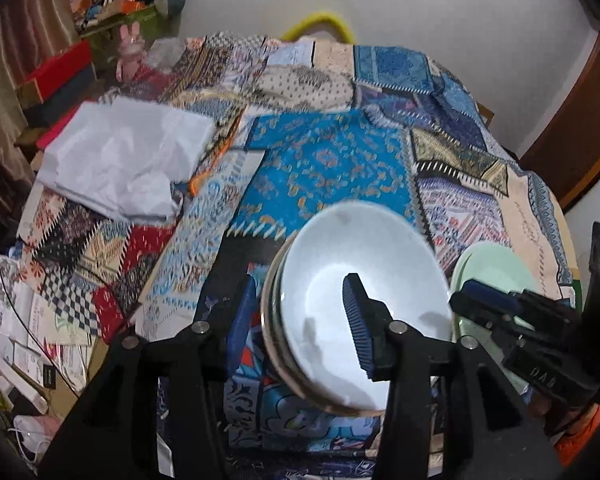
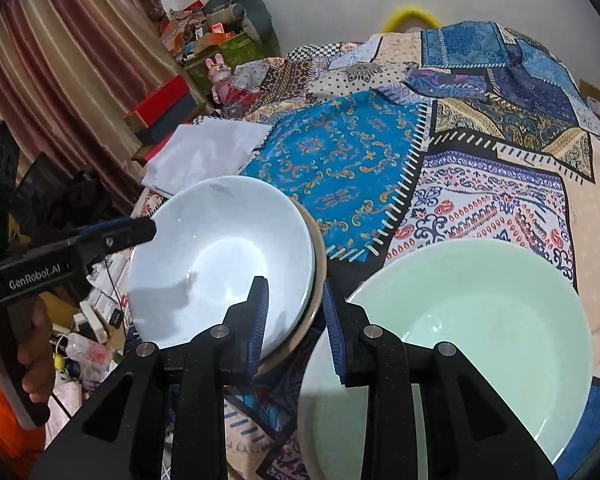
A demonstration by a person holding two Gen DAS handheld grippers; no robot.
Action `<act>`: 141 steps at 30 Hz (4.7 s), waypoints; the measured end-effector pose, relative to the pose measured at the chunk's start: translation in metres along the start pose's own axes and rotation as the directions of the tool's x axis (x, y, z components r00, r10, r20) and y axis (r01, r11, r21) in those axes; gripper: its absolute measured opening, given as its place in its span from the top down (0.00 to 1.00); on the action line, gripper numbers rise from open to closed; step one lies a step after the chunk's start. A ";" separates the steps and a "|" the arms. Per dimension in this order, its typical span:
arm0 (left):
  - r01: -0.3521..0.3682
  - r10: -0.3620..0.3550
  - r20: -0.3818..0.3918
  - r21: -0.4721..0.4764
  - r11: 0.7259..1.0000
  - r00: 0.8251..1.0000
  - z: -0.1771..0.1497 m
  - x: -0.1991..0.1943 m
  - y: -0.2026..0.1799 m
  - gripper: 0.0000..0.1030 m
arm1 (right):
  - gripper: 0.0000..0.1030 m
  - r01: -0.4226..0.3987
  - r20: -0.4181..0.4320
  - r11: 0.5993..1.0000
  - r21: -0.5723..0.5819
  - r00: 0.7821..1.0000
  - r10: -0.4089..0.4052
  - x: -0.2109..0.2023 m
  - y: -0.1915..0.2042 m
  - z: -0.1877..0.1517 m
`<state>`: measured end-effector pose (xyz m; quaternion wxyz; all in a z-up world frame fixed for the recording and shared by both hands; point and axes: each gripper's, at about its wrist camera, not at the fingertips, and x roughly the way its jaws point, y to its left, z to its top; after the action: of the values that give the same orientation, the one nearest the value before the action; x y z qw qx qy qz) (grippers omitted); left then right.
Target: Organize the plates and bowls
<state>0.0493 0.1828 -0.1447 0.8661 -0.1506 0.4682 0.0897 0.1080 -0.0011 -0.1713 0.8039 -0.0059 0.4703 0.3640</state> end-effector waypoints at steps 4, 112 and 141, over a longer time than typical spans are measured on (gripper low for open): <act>0.005 -0.006 -0.045 -0.026 1.000 0.999 -0.011 0.012 0.011 0.57 | 0.75 0.003 -0.016 1.000 0.000 1.000 -0.003 0.005 -0.001 -0.002; 0.200 -0.185 -0.090 0.208 0.957 0.979 -0.016 0.017 -0.186 0.61 | 0.68 0.156 0.205 0.967 0.200 0.959 -0.197 -0.119 -0.091 -0.035; 0.239 -0.209 -0.189 0.157 0.958 0.960 -0.022 0.062 -0.174 0.62 | 0.66 0.144 0.131 0.961 0.237 0.975 -0.178 -0.089 -0.108 -0.045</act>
<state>0.1169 0.0126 -0.1770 0.8373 -0.1319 0.5266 -0.0648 0.1119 -0.1484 -0.1644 0.8597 0.0750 0.4443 0.2407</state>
